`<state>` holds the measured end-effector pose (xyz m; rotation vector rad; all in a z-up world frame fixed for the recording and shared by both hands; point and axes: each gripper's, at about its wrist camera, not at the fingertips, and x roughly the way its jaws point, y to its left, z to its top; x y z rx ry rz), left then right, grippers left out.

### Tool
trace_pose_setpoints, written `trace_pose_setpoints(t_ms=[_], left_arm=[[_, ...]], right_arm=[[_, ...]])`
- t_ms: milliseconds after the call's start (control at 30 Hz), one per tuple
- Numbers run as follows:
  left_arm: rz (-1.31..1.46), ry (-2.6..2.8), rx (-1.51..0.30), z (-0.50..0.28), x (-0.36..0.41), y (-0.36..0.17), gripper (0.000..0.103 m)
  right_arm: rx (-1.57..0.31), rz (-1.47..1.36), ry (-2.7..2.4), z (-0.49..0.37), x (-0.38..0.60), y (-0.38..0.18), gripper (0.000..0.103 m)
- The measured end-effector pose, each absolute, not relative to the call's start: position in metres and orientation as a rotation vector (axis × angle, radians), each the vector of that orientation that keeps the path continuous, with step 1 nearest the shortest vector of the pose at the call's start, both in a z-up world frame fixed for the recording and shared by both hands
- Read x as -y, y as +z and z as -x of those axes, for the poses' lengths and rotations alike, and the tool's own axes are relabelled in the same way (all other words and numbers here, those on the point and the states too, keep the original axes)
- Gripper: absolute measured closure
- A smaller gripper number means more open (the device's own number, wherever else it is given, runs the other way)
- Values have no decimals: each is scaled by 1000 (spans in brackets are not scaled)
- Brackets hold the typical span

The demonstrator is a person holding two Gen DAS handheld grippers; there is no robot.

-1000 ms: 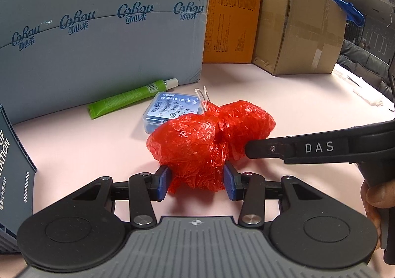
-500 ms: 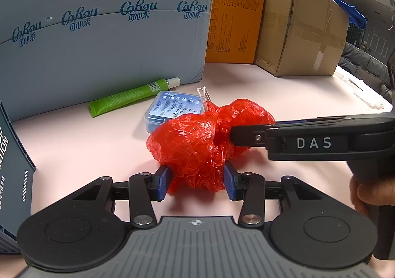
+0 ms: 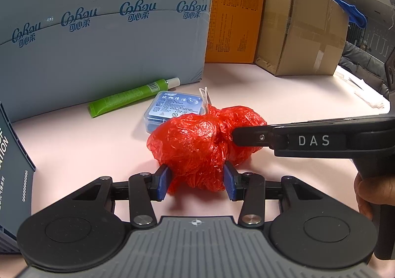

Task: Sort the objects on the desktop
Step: 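Hold the red bag with both tools and lift it slightly, then carry the red bag with both tools toward the dark blue storage box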

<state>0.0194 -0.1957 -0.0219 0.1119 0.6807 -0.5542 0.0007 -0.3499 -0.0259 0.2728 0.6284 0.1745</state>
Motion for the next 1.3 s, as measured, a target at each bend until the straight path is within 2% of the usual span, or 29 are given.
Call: trace_pose_setpoints(t_ms=[1300], left_arm=[[-160,-680,-646,30,186,4,64]], right_arm=[[-607,-305,33,72,331,-2,69]])
